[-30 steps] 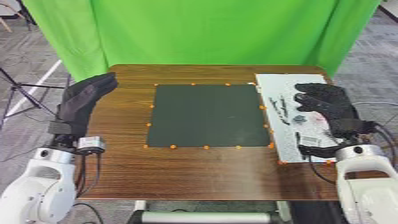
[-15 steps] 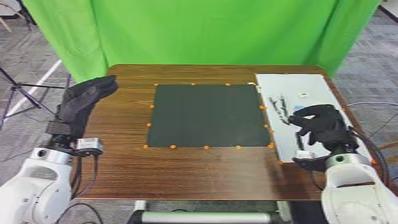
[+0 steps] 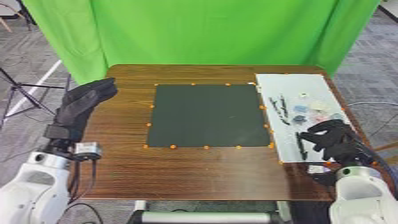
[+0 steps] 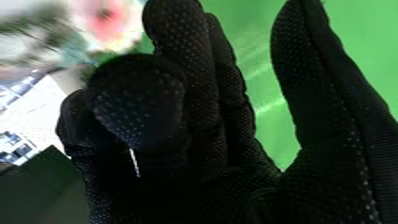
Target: Arrange flowers
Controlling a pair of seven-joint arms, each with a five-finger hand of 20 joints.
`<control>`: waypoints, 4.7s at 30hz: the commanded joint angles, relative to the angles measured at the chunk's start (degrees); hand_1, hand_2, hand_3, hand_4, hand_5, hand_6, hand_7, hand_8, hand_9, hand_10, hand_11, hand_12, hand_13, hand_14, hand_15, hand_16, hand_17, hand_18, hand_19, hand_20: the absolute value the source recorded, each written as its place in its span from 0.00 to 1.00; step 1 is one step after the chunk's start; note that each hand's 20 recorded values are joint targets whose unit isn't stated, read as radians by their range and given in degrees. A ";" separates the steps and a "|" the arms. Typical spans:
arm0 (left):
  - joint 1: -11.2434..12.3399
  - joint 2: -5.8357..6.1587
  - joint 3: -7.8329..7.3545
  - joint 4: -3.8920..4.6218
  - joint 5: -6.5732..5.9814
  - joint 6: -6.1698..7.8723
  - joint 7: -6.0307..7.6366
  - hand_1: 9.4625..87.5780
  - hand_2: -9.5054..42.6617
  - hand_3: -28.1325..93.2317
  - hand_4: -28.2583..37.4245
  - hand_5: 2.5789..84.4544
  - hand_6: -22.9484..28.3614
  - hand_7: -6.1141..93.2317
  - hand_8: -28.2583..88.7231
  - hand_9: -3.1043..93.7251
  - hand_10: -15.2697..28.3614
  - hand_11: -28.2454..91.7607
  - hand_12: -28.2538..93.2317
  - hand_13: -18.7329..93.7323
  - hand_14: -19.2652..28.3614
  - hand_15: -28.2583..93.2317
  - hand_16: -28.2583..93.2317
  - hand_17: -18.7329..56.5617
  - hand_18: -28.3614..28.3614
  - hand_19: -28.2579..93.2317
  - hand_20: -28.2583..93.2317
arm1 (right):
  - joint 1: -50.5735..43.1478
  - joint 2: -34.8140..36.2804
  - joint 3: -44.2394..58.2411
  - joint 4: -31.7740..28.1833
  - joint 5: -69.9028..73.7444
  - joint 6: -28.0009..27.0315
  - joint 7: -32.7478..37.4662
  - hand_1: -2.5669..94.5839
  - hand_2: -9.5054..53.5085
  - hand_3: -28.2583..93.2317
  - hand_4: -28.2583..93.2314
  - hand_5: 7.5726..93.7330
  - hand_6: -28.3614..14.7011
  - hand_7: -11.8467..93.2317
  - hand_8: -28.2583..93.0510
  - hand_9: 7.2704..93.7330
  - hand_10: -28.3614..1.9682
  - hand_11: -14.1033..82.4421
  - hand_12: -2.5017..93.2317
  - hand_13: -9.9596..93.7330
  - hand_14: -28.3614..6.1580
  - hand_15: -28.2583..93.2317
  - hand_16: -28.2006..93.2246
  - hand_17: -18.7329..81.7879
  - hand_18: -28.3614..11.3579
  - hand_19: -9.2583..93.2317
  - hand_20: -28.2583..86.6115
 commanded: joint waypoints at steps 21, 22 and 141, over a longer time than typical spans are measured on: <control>2.28 -0.12 -0.43 -0.92 -0.22 -0.49 -1.69 0.25 0.11 0.72 0.17 0.49 0.55 0.20 0.19 0.45 0.69 0.37 0.33 0.45 0.78 0.36 0.24 0.27 0.71 0.30 0.34 | -2.25 -1.61 -2.80 3.61 -5.67 -7.33 4.79 0.43 0.00 0.72 0.09 0.58 0.57 0.29 0.21 0.91 0.56 0.47 0.33 1.00 0.79 0.65 0.53 0.70 0.24 0.96 0.64; 2.20 -0.19 -0.44 -0.88 -0.13 -0.55 -1.62 0.25 0.11 0.72 0.18 0.49 0.55 0.20 0.19 0.45 0.69 0.37 0.33 0.45 0.78 0.36 0.24 0.27 0.71 0.30 0.34 | -2.17 -1.66 -2.93 3.76 -5.84 -7.21 5.14 0.44 0.00 0.72 0.09 0.58 0.56 0.29 0.21 0.91 0.56 0.47 0.33 1.00 0.79 0.65 0.53 0.70 0.24 0.96 0.64; 0.81 -1.16 -3.06 -1.50 -0.88 -6.18 -6.06 0.25 0.10 0.72 0.20 0.47 0.57 0.17 0.20 0.41 0.67 0.35 0.34 0.43 0.78 0.35 0.25 0.26 0.71 0.30 0.34 | 12.55 -0.82 -7.27 8.06 2.79 -20.18 10.50 0.35 0.00 0.71 0.23 0.76 0.46 0.34 0.23 0.97 0.50 0.47 0.33 1.00 0.88 0.70 0.42 0.83 0.40 0.95 0.59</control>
